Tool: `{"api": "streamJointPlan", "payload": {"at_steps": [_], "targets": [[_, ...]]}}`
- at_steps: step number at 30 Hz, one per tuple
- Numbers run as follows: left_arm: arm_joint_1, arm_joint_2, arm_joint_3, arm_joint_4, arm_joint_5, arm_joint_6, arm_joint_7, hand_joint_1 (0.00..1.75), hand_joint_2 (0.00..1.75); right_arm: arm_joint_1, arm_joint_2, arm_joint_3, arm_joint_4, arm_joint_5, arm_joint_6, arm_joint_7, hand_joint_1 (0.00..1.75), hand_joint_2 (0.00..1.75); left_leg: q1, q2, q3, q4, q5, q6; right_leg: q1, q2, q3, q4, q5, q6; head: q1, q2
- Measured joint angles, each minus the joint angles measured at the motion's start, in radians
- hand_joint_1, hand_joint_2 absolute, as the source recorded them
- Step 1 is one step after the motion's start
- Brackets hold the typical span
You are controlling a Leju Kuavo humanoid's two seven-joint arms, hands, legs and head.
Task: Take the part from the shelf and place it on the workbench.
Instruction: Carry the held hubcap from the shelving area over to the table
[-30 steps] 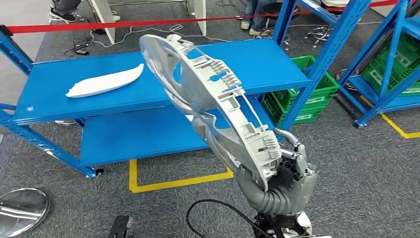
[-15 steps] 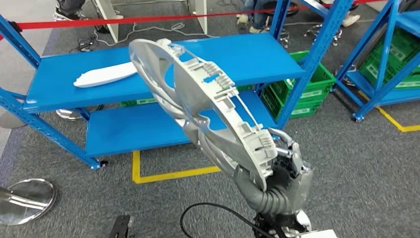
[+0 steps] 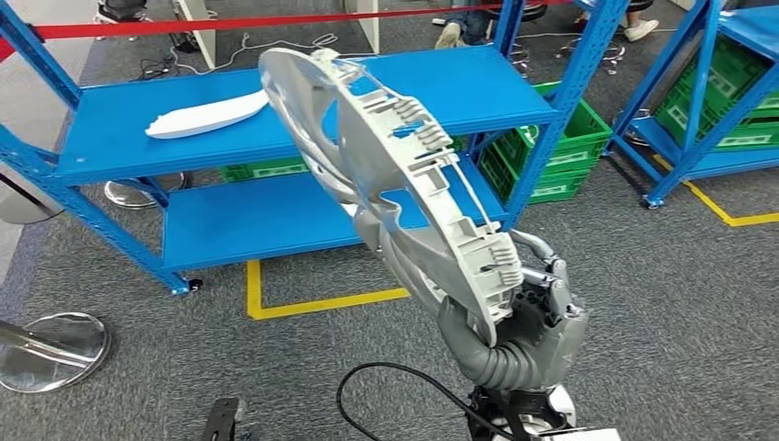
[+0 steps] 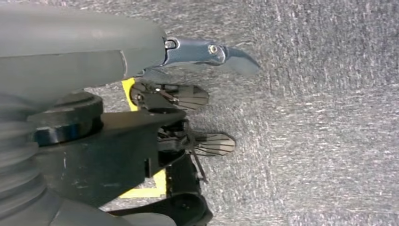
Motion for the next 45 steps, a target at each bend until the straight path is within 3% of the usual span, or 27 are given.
{"api": "streamJointPlan", "payload": {"at_steps": [2, 3, 5, 6, 7, 8, 10, 12, 13, 15, 17, 18, 20, 22, 23, 24, 26, 28, 32, 34, 36, 37, 38, 40, 42, 44, 45], "targets": [[0.001, 0.0, 0.001, 0.0, -0.001, 0.0, 0.001, 0.0, 1.75, -0.001, 0.0, -0.001, 0.001, 0.002, -0.004, -0.003, 1.75, 1.75, 0.0, 0.003, -0.015, 0.0, 0.017, 0.016, -0.003, -0.001, -0.017, 0.025, -0.031, 0.01, 0.002, 0.0], [0.001, 0.0, 0.002, 0.0, -0.001, 0.0, 0.001, 0.0, 1.75, -0.002, 0.0, -0.002, 0.002, 0.003, -0.005, -0.003, 1.75, 1.75, 0.001, 0.005, -0.026, 0.0, 0.027, 0.022, -0.004, -0.002, -0.033, 0.068, -0.071, 0.014, 0.003, 0.0], [0.001, 0.0, 0.002, 0.0, -0.004, 0.0, 0.001, 0.0, 1.75, -0.003, 0.0, -0.003, 0.004, 0.004, -0.007, -0.004, 1.75, 1.75, 0.0, 0.005, -0.049, 0.001, 0.047, 0.028, -0.004, -0.002, -0.07, 0.202, -0.165, 0.019, 0.006, 0.0], [0.001, 0.0, 0.002, 0.0, -0.007, 0.0, 0.001, 0.0, 1.75, -0.003, 0.0, -0.003, 0.005, 0.005, -0.009, -0.005, 1.75, 1.75, 0.0, 0.005, -0.063, 0.001, 0.057, 0.029, -0.004, -0.002, -0.082, 0.264, -0.193, 0.021, 0.006, 0.0], [0.002, 0.0, 0.002, 0.0, -0.01, 0.0, 0.001, 0.0, 1.75, -0.003, 0.0, -0.003, 0.006, 0.006, -0.013, -0.006, 1.75, 1.75, -0.001, 0.005, -0.076, 0.002, 0.067, 0.029, -0.004, -0.002, -0.081, 0.298, -0.197, 0.02, 0.006, 0.0], [0.002, 0.0, 0.002, 0.0, -0.013, 0.0, 0.001, 0.0, 1.75, -0.003, 0.0, -0.004, 0.006, 0.008, -0.019, -0.007, 1.75, 1.75, -0.001, 0.005, -0.089, 0.002, 0.076, 0.028, -0.004, -0.002, -0.061, 0.294, -0.182, 0.018, 0.006, 0.0], [0.001, 0.0, 0.002, 0.0, -0.018, 0.0, 0.001, 0.0, 1.75, -0.003, 0.001, -0.005, 0.007, 0.012, -0.034, -0.01, 1.75, 1.75, -0.002, 0.005, -0.109, 0.002, 0.092, 0.024, -0.002, -0.004, 0.033, 0.176, -0.134, 0.012, 0.006, 0.0], [0.0, -0.001, 0.002, 0.0, -0.021, 0.0, 0.001, 0.0, 1.75, -0.004, 0.003, -0.006, 0.006, 0.015, -0.045, -0.012, 1.75, 1.75, -0.003, 0.006, -0.121, 0.003, 0.105, 0.016, 0.002, -0.008, 0.132, 0.03, -0.127, 0.005, 0.005, 0.0], [-0.001, -0.002, 0.002, 0.0, -0.022, -0.001, 0.001, 0.0, 1.75, -0.004, 0.004, -0.007, 0.006, 0.017, -0.049, -0.013, 1.75, 1.75, -0.002, 0.006, -0.124, 0.004, 0.111, 0.011, 0.005, -0.009, 0.156, -0.01, -0.135, 0.002, 0.006, 0.0], [-0.003, -0.003, 0.002, 0.0, -0.024, -0.001, 0.001, 0.0, 1.75, -0.003, 0.005, -0.008, 0.005, 0.018, -0.054, -0.014, 1.75, 1.75, -0.001, 0.007, -0.127, 0.002, 0.122, 0.001, 0.007, -0.008, 0.156, -0.026, -0.134, -0.006, 0.007, 0.0], [-0.004, -0.005, 0.002, 0.0, -0.025, -0.001, 0.0, 0.0, 1.75, -0.003, 0.008, -0.009, 0.004, 0.018, -0.058, -0.014, 1.75, 1.75, 0.0, 0.005, -0.138, 0.02, 0.104, -0.01, 0.004, -0.008, 0.151, -0.03, -0.123, -0.02, 0.007, 0.0], [-0.005, -0.005, 0.002, 0.0, -0.026, -0.001, 0.0, 0.0, 1.75, -0.003, 0.009, -0.01, 0.004, 0.019, -0.061, -0.015, 1.75, 1.75, 0.001, 0.004, -0.153, 0.056, 0.076, -0.016, 0.002, -0.009, 0.15, -0.032, -0.118, -0.026, 0.005, 0.0], [-0.005, -0.004, 0.002, 0.0, -0.029, 0.0, -0.002, 0.0, 1.75, -0.002, 0.01, -0.012, 0.004, 0.021, -0.067, -0.017, 1.75, 1.75, 0.004, 0.003, -0.205, 0.189, -0.002, -0.026, 0.001, -0.009, 0.143, -0.032, -0.11, -0.032, 0.001, 0.0], [-0.004, -0.004, 0.002, 0.0, -0.033, 0.002, -0.003, 0.0, 1.75, 0.002, 0.01, -0.015, 0.004, 0.03, -0.074, -0.022, 1.75, 1.75, 0.007, 0.003, -0.245, 0.298, -0.041, -0.031, 0.001, -0.008, 0.134, -0.031, -0.105, -0.032, 0.001, 0.0], [-0.005, -0.004, 0.002, 0.0, -0.034, 0.007, -0.003, 0.0, 1.75, 0.005, 0.01, -0.016, 0.003, 0.037, -0.077, -0.027, 1.75, 1.75, 0.008, 0.003, -0.24, 0.302, -0.032, -0.033, 0.0, -0.007, 0.131, -0.03, -0.103, -0.031, 0.0, 0.0], [-0.005, -0.004, 0.002, 0.0, -0.037, 0.019, 0.0, 0.0, 1.75, 0.008, 0.01, -0.017, 0.001, 0.045, -0.081, -0.031, 1.75, 1.75, 0.011, 0.003, -0.215, 0.266, -0.006, -0.034, -0.001, -0.006, 0.13, -0.029, -0.102, -0.029, 0.0, 0.0], [-0.006, -0.005, 0.002, 0.0, -0.049, 0.07, 0.011, 0.0, 1.75, 0.012, 0.01, -0.018, -0.005, 0.061, -0.092, -0.04, 1.75, 1.75, 0.015, 0.002, -0.135, 0.135, 0.052, -0.038, -0.002, -0.003, 0.125, -0.023, -0.104, -0.022, 0.0, 0.0], [-0.008, -0.008, 0.0, 0.0, -0.071, 0.137, 0.019, 0.0, 1.75, 0.015, 0.01, -0.018, -0.014, 0.074, -0.108, -0.047, 1.75, 1.75, 0.017, -0.002, -0.085, 0.044, 0.069, -0.033, 0.001, 0.001, 0.116, -0.014, -0.106, -0.012, -0.001, 0.0], [-0.01, -0.014, -0.012, 0.0, -0.118, 0.213, 0.033, 0.0, 1.75, 0.026, 0.009, -0.023, -0.03, 0.084, -0.133, -0.054, 1.75, 1.75, 0.016, -0.004, -0.089, 0.025, 0.059, 0.001, 0.0, 0.002, 0.095, 0.013, -0.118, 0.006, 0.001, 0.0], [-0.01, -0.016, -0.019, 0.0, -0.124, 0.224, 0.037, 0.0, 1.75, 0.029, 0.009, -0.026, -0.034, 0.078, -0.143, -0.054, 1.75, 1.75, 0.015, 0.002, -0.091, 0.023, 0.063, 0.014, -0.001, -0.001, 0.052, 0.106, -0.172, 0.014, 0.006, 0.0], [-0.009, -0.016, -0.021, 0.0, -0.124, 0.228, 0.036, 0.0, 1.75, 0.033, 0.009, -0.029, -0.036, 0.066, -0.156, -0.053, 1.75, 1.75, 0.012, 0.012, -0.093, 0.023, 0.065, 0.021, -0.001, -0.002, -0.014, 0.251, -0.235, 0.018, 0.009, 0.0], [-0.009, -0.016, -0.021, 0.0, -0.124, 0.23, 0.035, 0.0, 1.75, 0.036, 0.009, -0.031, -0.036, 0.061, -0.164, -0.053, 1.75, 1.75, 0.01, 0.018, -0.094, 0.023, 0.066, 0.022, -0.001, -0.002, -0.037, 0.299, -0.249, 0.019, 0.009, 0.0], [-0.009, -0.017, -0.021, 0.0, -0.124, 0.23, 0.033, 0.0, 1.75, 0.04, 0.009, -0.033, -0.036, 0.058, -0.172, -0.053, 1.75, 1.75, 0.009, 0.025, -0.095, 0.023, 0.067, 0.023, -0.001, -0.002, -0.041, 0.308, -0.242, 0.018, 0.009, 0.0], [-0.009, -0.018, -0.021, 0.0, -0.124, 0.231, 0.03, 0.0, 1.75, 0.046, 0.01, -0.039, -0.038, 0.055, -0.184, -0.053, 1.75, 1.75, 0.007, 0.04, -0.095, 0.023, 0.068, 0.024, 0.0, -0.015, 0.01, 0.206, -0.181, 0.014, 0.009, 0.0], [-0.009, -0.02, -0.021, 0.0, -0.124, 0.231, 0.027, 0.0, 1.75, 0.047, 0.011, -0.042, -0.042, 0.055, -0.188, -0.053, 1.75, 1.75, 0.004, 0.052, -0.093, 0.024, 0.069, 0.021, 0.003, -0.063, 0.082, 0.066, -0.127, 0.011, 0.009, 0.0], [-0.009, -0.021, -0.021, 0.0, -0.124, 0.232, 0.026, 0.0, 1.75, 0.047, 0.011, -0.042, -0.044, 0.055, -0.189, -0.054, 1.75, 1.75, 0.001, 0.056, -0.092, 0.025, 0.069, 0.019, 0.005, -0.097, 0.108, 0.014, -0.116, 0.012, 0.009, 0.0], [-0.009, -0.021, -0.021, 0.0, -0.124, 0.232, 0.026, 0.0, 1.75, 0.047, 0.011, -0.042, -0.045, 0.055, -0.189, -0.054, 1.75, 1.75, 0.0, 0.056, -0.092, 0.025, 0.069, 0.019, 0.005, -0.098, 0.109, 0.014, -0.117, 0.012, 0.009, 0.0]]}}
